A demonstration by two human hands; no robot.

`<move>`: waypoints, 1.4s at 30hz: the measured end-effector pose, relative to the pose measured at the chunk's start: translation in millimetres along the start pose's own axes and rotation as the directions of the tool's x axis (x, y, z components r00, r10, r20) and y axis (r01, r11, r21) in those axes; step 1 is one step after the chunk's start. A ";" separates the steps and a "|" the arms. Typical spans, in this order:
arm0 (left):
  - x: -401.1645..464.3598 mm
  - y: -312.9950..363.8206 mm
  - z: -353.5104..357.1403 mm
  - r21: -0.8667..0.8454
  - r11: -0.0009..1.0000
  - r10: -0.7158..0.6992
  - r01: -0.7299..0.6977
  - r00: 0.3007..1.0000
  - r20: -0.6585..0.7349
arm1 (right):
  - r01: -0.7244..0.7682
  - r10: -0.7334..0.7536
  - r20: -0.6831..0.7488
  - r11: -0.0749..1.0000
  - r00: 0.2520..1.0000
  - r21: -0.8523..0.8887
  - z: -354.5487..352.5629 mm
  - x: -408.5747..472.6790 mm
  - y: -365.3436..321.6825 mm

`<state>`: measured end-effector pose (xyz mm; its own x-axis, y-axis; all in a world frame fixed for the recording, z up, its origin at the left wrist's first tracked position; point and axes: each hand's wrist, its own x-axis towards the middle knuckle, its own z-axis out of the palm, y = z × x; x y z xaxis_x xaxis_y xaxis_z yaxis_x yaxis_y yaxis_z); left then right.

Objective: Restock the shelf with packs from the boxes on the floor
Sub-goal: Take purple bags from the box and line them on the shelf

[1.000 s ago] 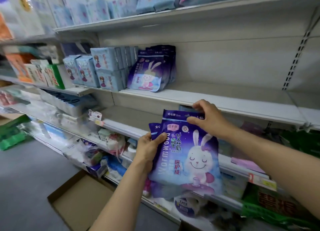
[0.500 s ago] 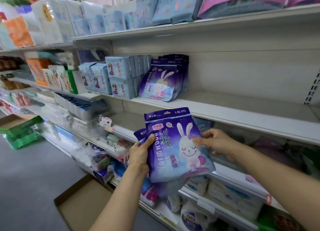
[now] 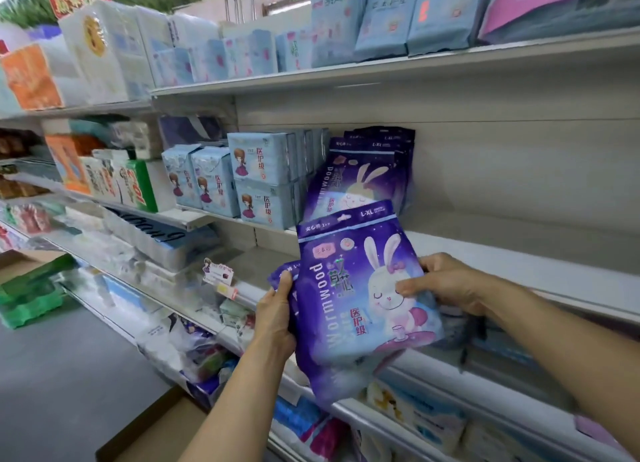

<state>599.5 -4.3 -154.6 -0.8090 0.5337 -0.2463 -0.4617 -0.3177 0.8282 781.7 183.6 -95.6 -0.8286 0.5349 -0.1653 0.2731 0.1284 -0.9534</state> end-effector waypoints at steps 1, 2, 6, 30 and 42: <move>10.4 5.4 -4.0 0.007 1.000 -0.009 0.009 1.000 0.000 | 0.011 -0.012 -0.032 1.000 0.999 -0.013 -3.1 9.7 -6.3; 20.2 11.0 -8.0 0.019 1.000 -0.020 0.020 1.000 -0.006 | 0.022 -0.024 -0.073 1.000 0.997 -0.015 -6.7 18.9 -13.0; 53.2 31.0 -22.2 0.075 0.996 -0.038 0.040 0.999 -0.019 | 0.122 -0.083 -0.269 0.984 0.960 0.133 -12.8 52.0 -41.9; 138.8 66.8 -27.1 0.269 0.952 -0.203 0.149 0.962 0.182 | -0.063 -0.275 -0.727 0.914 0.629 -0.401 24.6 181.5 -81.5; 145.2 65.1 -20.5 0.242 0.963 -0.175 0.121 0.960 0.218 | -0.175 -0.333 -0.761 0.848 0.557 -0.500 34.6 169.3 -72.5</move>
<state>444.6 36.4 -146.8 -0.6163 0.7391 -0.2719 -0.4545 -0.0518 0.8893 604.7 236.0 -63.2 -0.1803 0.8904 0.4180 0.6211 0.4326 -0.6535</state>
